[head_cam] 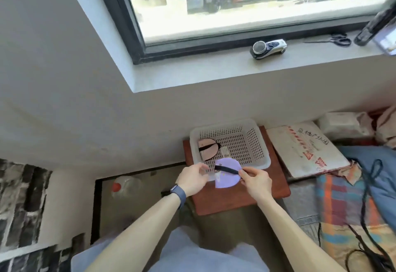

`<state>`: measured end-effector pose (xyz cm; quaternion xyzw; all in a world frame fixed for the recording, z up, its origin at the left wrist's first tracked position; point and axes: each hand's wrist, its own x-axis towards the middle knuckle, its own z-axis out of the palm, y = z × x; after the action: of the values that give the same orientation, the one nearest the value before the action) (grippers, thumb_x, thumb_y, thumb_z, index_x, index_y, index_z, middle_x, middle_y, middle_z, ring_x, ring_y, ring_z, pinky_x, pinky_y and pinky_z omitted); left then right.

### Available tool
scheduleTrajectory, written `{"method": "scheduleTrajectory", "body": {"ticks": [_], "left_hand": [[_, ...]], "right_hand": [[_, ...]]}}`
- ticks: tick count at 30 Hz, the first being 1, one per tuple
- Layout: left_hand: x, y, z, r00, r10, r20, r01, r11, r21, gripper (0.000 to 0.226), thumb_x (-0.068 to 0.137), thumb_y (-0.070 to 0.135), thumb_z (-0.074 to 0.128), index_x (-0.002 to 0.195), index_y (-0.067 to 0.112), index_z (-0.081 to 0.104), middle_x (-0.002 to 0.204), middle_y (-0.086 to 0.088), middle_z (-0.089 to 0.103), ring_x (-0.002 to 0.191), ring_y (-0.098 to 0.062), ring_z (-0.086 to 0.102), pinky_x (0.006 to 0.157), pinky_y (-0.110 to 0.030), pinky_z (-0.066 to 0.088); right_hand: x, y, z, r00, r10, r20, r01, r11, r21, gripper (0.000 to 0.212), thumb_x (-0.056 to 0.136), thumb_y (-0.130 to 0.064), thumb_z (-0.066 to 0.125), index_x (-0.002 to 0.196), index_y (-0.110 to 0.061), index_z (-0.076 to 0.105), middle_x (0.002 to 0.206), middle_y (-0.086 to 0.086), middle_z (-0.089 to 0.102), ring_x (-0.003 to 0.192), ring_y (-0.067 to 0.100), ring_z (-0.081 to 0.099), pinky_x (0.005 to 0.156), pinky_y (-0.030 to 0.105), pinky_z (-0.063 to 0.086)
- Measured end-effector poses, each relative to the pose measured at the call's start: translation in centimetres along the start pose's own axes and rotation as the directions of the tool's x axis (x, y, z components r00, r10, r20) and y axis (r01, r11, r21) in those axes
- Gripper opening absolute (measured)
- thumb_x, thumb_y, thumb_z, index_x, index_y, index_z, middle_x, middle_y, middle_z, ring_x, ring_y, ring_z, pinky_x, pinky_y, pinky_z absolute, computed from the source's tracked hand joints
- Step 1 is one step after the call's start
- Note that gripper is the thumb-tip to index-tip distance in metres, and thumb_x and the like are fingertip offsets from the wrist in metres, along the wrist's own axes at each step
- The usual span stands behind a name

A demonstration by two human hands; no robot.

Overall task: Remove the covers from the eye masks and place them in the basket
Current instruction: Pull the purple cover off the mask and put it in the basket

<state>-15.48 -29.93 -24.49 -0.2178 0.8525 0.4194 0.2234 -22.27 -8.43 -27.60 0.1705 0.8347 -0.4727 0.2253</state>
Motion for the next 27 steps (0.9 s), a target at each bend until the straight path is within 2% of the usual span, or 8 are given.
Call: {"method": "scheduleTrajectory", "body": {"ticks": [4,7,10,15,20,22,24,27], "left_hand": [[4.4,-0.8,-1.1,0.997,0.069,0.020,-0.071,0.916,0.394,0.048,0.092,0.030,0.048,0.139,0.023,0.048,0.139,-0.010,0.056,0.126,-0.031,0.051,0.097,-0.043,0.049],[7.2,-1.9,-0.8,0.996,0.090,0.003,-0.079,0.852,0.517,0.057,0.094,0.030,0.044,0.149,0.021,0.034,0.158,-0.012,0.033,0.144,-0.031,0.029,0.114,-0.046,0.031],[9.7,-3.2,-0.1,0.996,0.084,-0.025,-0.055,0.823,0.566,0.069,0.098,0.034,0.040,0.157,0.019,0.010,0.167,-0.008,0.006,0.152,-0.028,0.006,0.120,-0.053,0.013],[12.8,-5.5,1.2,0.990,0.085,-0.113,-0.004,0.818,0.575,0.073,0.099,0.044,0.030,0.156,0.016,-0.007,0.162,0.000,-0.018,0.153,-0.021,-0.008,0.121,-0.052,0.001],[13.5,-7.1,3.3,0.986,0.079,-0.148,0.024,0.804,0.594,0.070,0.101,0.041,0.021,0.149,0.016,-0.023,0.161,-0.002,-0.024,0.150,-0.017,-0.016,0.119,-0.044,-0.007],[13.5,-7.1,3.7,0.984,0.077,-0.163,0.035,0.806,0.591,0.070,0.101,0.039,0.023,0.148,0.016,-0.024,0.160,-0.001,-0.024,0.147,-0.016,-0.019,0.120,-0.044,-0.006],[13.6,-7.0,3.9,0.982,0.072,-0.175,0.050,0.796,0.603,0.070,0.101,0.037,0.023,0.148,0.015,-0.024,0.159,-0.002,-0.024,0.146,-0.016,-0.020,0.121,-0.046,-0.003],[13.6,-6.9,3.8,0.983,0.072,-0.172,0.048,0.793,0.607,0.071,0.101,0.038,0.022,0.147,0.015,-0.027,0.159,-0.003,-0.026,0.147,-0.017,-0.019,0.121,-0.047,-0.001]], "right_hand": [[4.0,-0.4,0.4,0.998,0.018,-0.053,-0.025,0.990,-0.138,0.020,0.087,-0.031,0.072,0.103,-0.020,0.079,0.092,-0.002,0.078,0.090,0.021,0.073,0.091,0.035,0.055],[7.3,-0.5,1.0,0.997,0.061,-0.052,-0.069,0.985,-0.160,0.023,0.089,-0.031,0.071,0.108,-0.018,0.077,0.098,0.001,0.076,0.094,0.020,0.070,0.082,0.026,0.049],[10.9,-0.7,1.6,0.996,0.090,-0.009,-0.090,0.981,-0.171,0.023,0.092,-0.025,0.069,0.110,-0.012,0.075,0.097,0.003,0.075,0.090,0.022,0.068,0.074,0.026,0.045],[17.4,-1.2,3.0,0.994,0.055,0.096,-0.034,0.979,-0.200,0.021,0.095,-0.023,0.063,0.108,-0.011,0.073,0.098,0.008,0.077,0.090,0.027,0.071,0.079,0.041,0.057],[21.7,-1.1,5.0,0.989,0.004,0.149,0.042,0.952,-0.304,0.027,0.097,-0.024,0.060,0.116,-0.009,0.072,0.115,0.012,0.074,0.105,0.030,0.067,0.080,0.031,0.047],[22.4,-0.5,5.4,0.987,-0.054,0.150,0.113,0.901,-0.419,0.026,0.099,-0.022,0.057,0.111,-0.008,0.074,0.109,0.013,0.075,0.097,0.032,0.068,0.070,0.027,0.042],[22.5,0.1,5.9,0.982,-0.123,0.141,0.179,0.844,-0.505,0.024,0.100,-0.020,0.055,0.099,-0.007,0.075,0.097,0.015,0.075,0.080,0.031,0.064,0.055,0.025,0.034],[22.2,0.3,6.5,0.984,-0.158,0.084,0.178,0.822,-0.541,0.023,0.101,-0.021,0.051,0.102,-0.005,0.067,0.105,0.019,0.063,0.074,0.024,0.049,0.060,0.030,0.032]]}}
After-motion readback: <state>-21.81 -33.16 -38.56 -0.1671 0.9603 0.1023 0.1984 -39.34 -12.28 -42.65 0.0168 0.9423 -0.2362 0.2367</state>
